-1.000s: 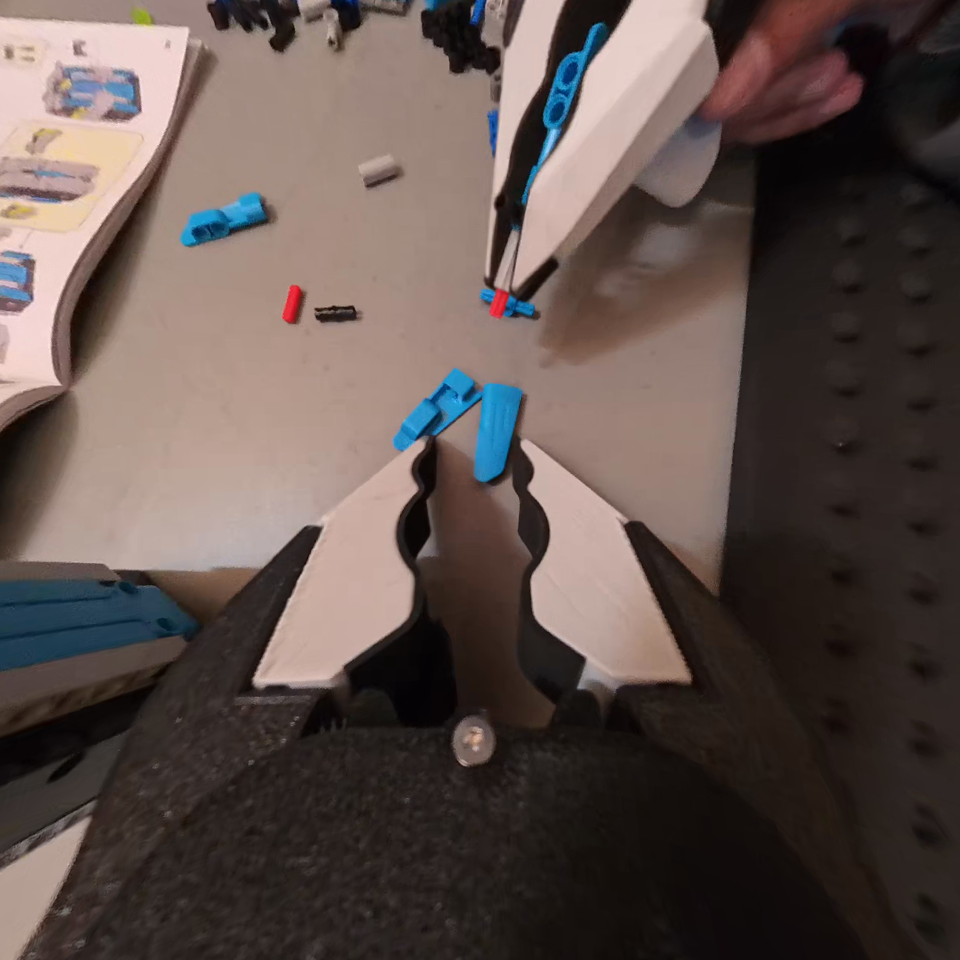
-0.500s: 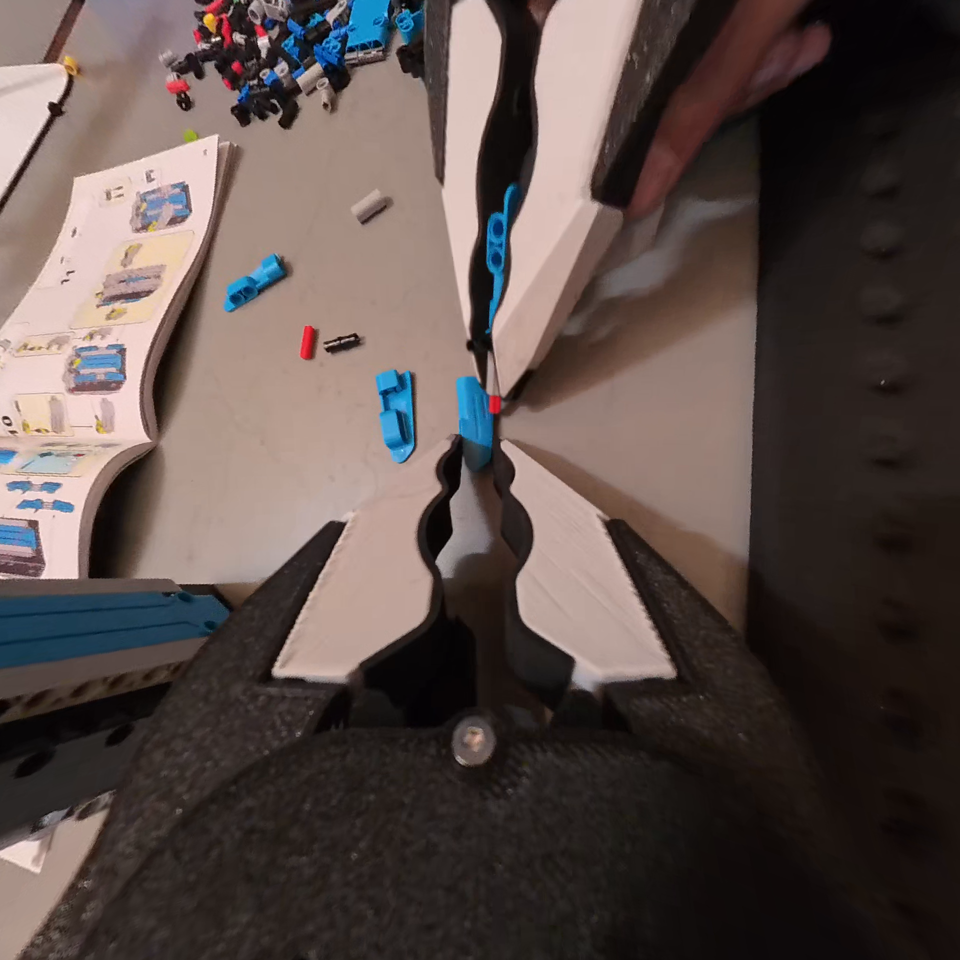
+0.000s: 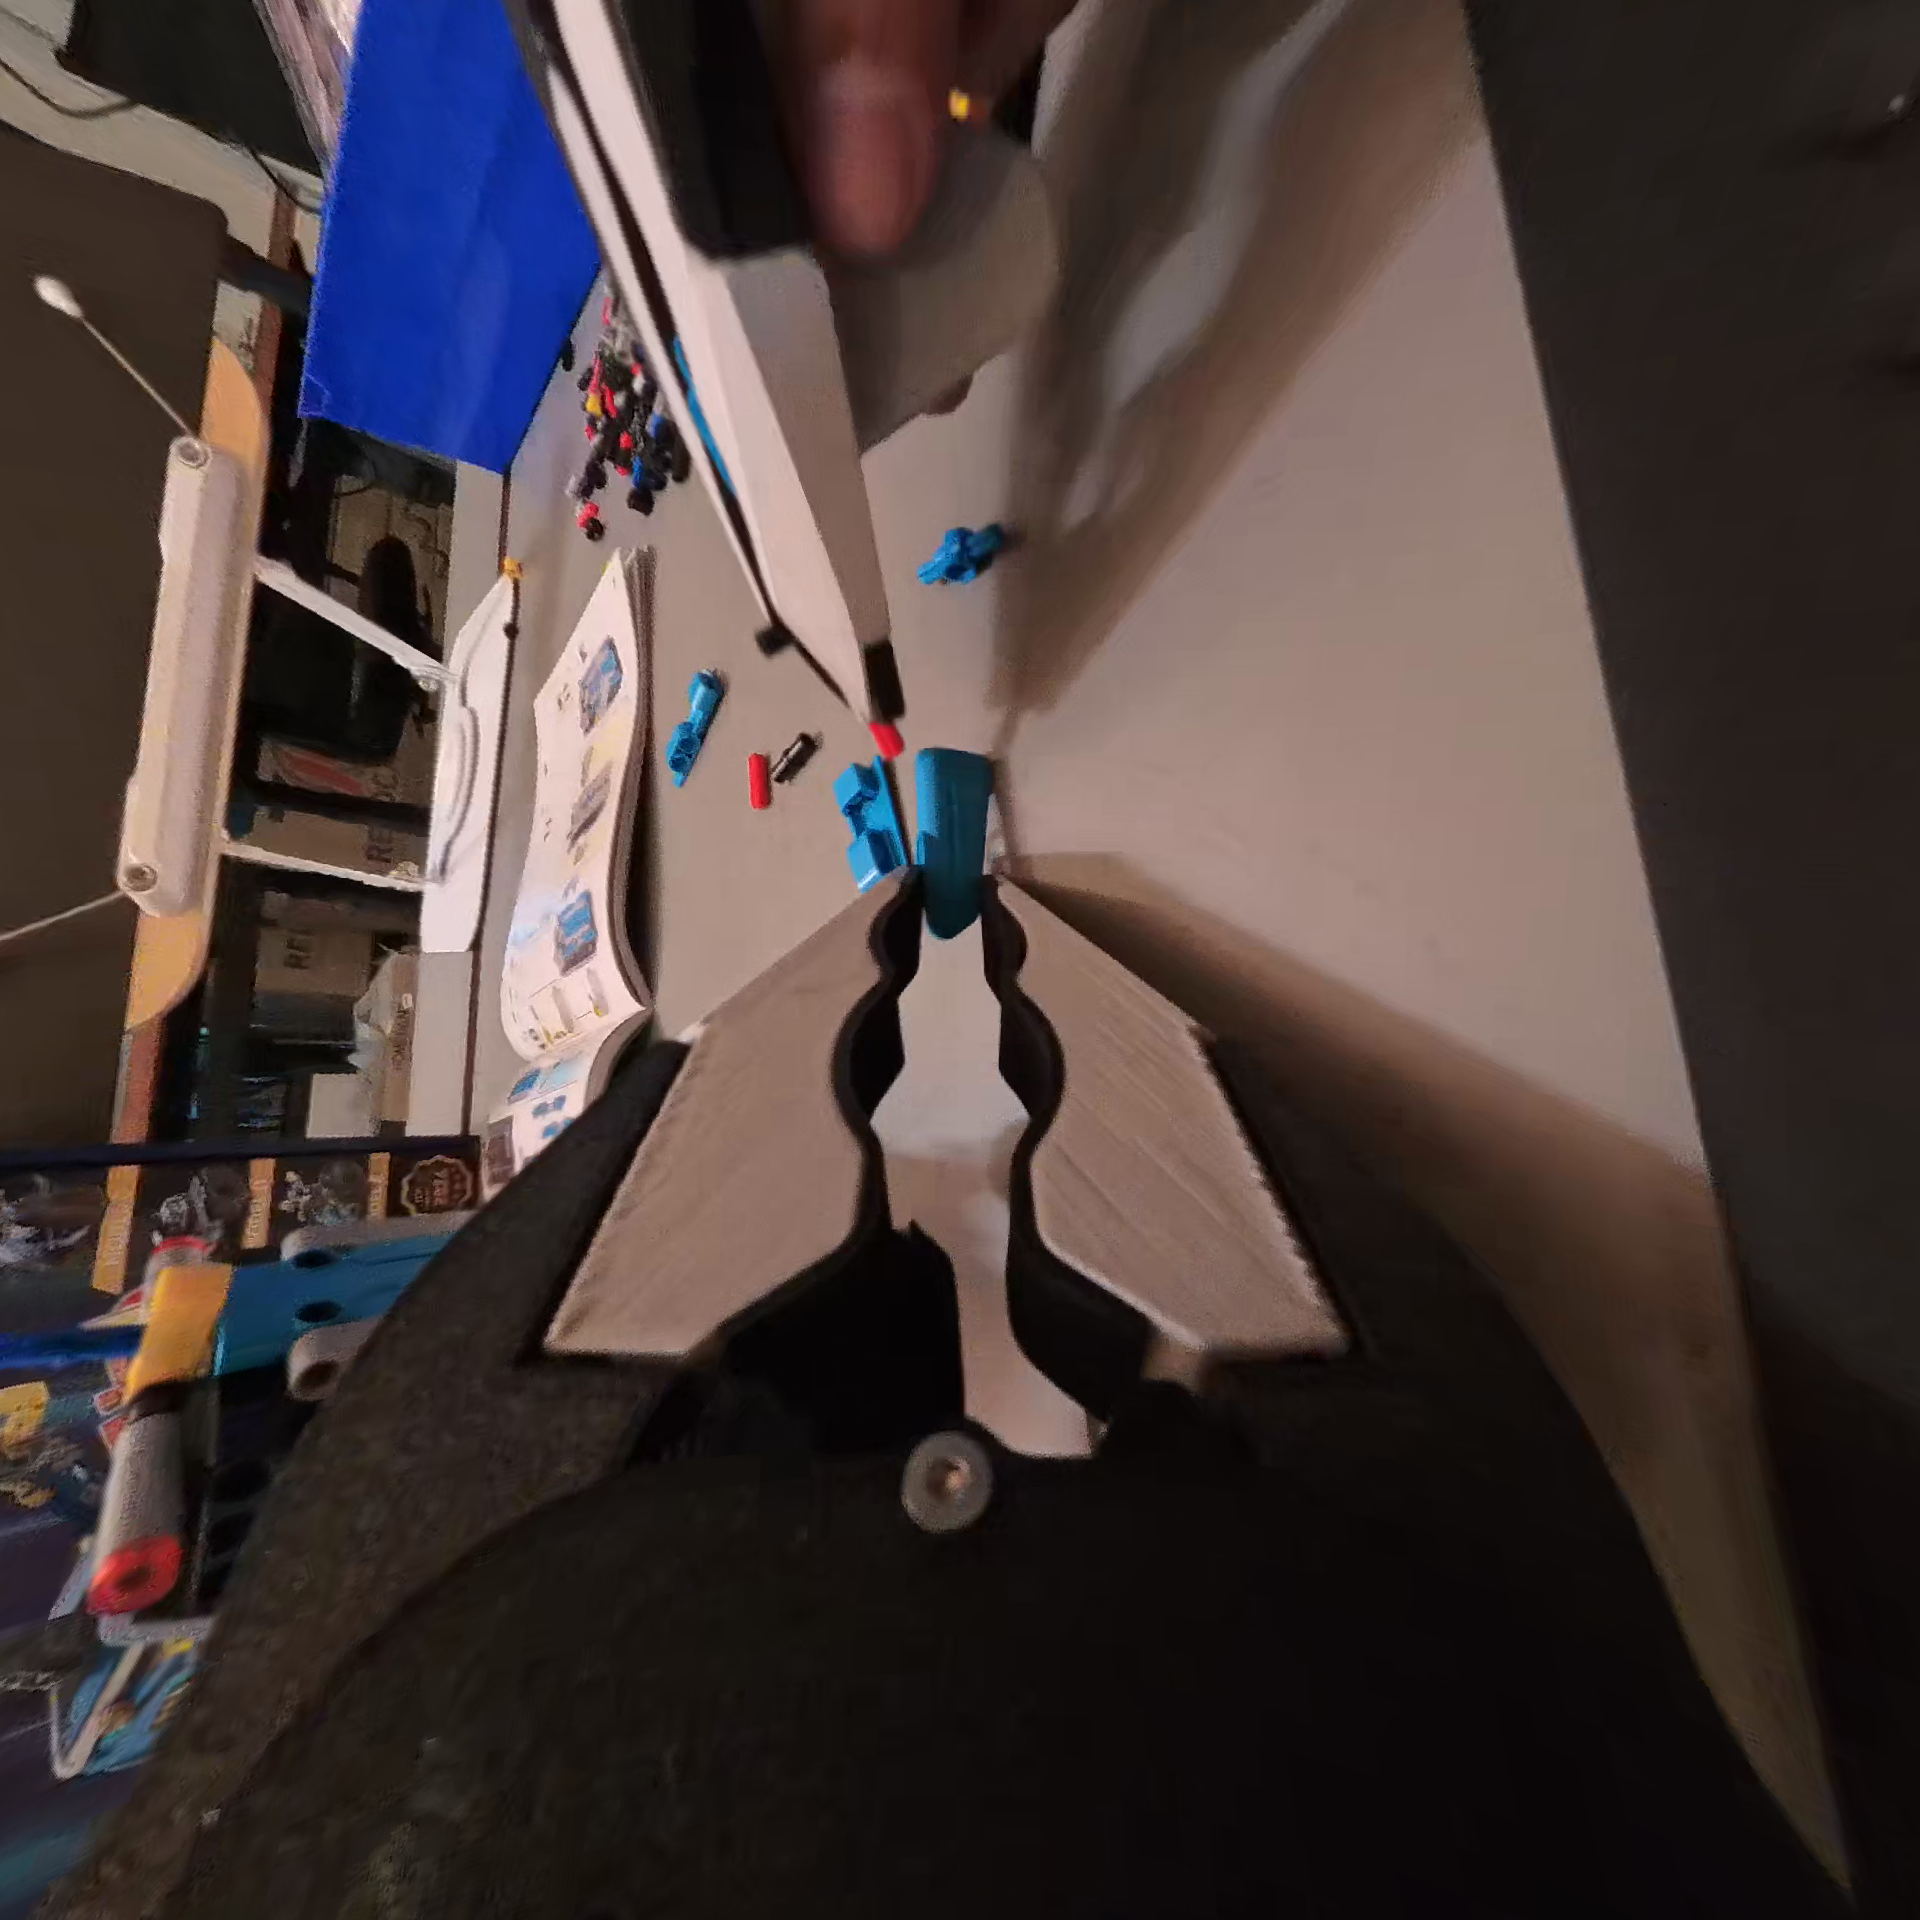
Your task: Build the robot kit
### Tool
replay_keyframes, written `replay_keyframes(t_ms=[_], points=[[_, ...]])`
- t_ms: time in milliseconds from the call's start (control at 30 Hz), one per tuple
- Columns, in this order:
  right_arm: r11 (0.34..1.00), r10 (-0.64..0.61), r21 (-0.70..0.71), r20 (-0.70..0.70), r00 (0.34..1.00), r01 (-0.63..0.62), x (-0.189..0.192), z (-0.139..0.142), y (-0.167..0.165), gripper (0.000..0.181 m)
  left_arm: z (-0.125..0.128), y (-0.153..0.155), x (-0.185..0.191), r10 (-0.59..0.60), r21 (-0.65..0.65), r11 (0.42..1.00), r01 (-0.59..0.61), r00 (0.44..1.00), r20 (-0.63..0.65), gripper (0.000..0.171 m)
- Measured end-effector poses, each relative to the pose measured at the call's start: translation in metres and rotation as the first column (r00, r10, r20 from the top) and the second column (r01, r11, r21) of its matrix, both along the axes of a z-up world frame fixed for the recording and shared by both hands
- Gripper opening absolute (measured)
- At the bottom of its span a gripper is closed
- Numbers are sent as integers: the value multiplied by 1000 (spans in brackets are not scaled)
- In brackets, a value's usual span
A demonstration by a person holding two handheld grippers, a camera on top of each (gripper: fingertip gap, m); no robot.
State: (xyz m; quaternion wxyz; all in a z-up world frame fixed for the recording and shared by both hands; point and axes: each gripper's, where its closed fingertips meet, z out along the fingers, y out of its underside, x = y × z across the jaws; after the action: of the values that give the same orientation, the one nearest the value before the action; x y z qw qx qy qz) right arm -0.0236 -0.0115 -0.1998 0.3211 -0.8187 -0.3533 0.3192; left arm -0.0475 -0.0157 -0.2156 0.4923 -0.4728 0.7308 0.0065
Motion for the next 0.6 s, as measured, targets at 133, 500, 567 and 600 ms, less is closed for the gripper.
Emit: replay_keyframes(t_ms=[133,500,567,600], points=[[998,50,30,51,997,-52,-13,-4,-4,7,-1,-2,-1,0,-50,999,1,1000,12,11],[994,-8,108,80,997,-1,11,2,17,7,2,-4,-3,-81,190,978,86,996,-35,10],[995,76,63,38,996,-79,-2,-4,5,7,2,-3,-3,-97,272,956,110,994,-58,11],[991,113,62,43,993,-115,-7,-6,-1,7,2,-4,-3,-101,282,952,114,993,-61,11]])
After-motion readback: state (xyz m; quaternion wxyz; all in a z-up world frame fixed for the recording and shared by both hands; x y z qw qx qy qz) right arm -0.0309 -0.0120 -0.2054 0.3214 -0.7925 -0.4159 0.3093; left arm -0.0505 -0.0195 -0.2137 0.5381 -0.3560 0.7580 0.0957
